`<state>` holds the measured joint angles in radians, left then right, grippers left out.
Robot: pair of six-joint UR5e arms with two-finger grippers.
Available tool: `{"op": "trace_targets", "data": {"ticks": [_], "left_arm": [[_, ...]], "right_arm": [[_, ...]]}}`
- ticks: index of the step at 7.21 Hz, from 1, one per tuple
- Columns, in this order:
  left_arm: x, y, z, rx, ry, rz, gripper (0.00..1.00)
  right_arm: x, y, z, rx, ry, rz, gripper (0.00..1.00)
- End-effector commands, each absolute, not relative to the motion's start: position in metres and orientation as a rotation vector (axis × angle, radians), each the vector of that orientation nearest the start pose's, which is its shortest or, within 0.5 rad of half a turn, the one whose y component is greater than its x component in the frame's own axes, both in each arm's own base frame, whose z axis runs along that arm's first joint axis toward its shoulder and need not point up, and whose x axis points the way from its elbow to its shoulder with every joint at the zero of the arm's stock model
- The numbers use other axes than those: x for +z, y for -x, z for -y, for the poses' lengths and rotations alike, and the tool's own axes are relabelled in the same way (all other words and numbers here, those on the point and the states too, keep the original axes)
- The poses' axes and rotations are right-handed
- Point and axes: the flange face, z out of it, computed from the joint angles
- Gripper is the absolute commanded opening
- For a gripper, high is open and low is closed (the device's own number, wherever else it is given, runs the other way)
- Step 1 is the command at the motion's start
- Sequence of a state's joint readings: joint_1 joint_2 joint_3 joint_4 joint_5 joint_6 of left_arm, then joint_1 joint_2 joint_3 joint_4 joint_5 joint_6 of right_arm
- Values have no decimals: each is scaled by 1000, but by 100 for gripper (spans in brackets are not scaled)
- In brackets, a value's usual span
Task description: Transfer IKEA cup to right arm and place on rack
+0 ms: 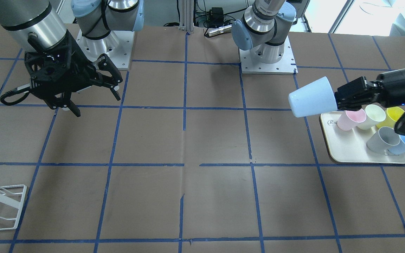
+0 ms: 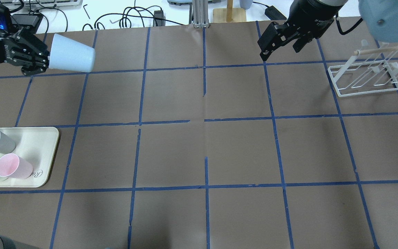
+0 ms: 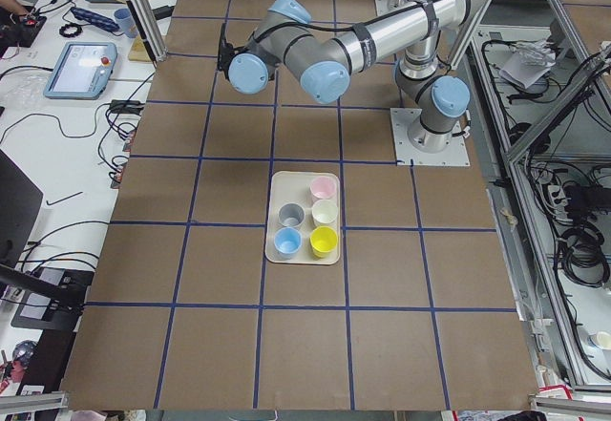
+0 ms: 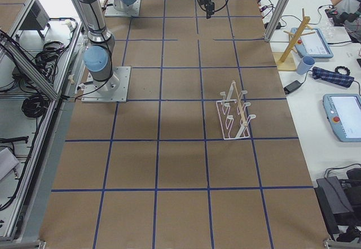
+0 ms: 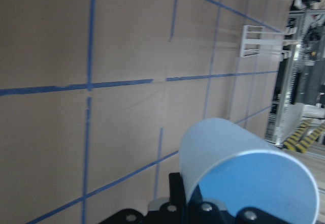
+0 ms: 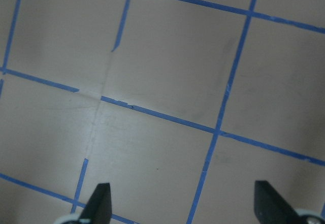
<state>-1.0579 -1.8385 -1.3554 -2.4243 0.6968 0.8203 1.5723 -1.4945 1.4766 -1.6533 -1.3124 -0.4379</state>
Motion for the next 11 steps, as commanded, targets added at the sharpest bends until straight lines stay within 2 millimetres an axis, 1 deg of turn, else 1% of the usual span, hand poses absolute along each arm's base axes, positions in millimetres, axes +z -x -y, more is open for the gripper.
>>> {"op": "trace_targets", "data": {"ticks": [1,2,3,4,5,6,7,8,9,10,11], "left_arm": [[438,-2,544,-224,-174,1770,0],[439,21,542,-243,-197,1724,0],[430,51,534,-223,-203,1645,0],[412,72,525,-208,-216,1583,0],[405,84,517,-204,-211,1570,0],[405,96,509,-230,-203,1561,0],[402,117,502,-220,-212,1533,0],[399,132,495,-225,-211,1509,0],[403,132,488,-221,-209,1492,0],[405,136,483,-209,-198,1485,0],[404,136,485,-180,-180,1489,0]], "right_arm": [[524,-170,523,-385,1150,-2552,100],[536,-176,512,-429,1187,-2487,100],[537,-170,513,-443,1184,-2473,100],[541,-176,512,-505,1284,-2349,100],[543,-184,510,-552,1317,-2231,100],[549,-192,509,-646,1388,-2079,100],[557,-194,504,-699,1454,-2021,100],[558,-191,507,-778,1550,-1912,100],[558,-170,518,-882,1583,-1821,100],[558,-157,535,-927,1561,-1796,100],[561,-162,545,-931,1577,-1778,100]]}}
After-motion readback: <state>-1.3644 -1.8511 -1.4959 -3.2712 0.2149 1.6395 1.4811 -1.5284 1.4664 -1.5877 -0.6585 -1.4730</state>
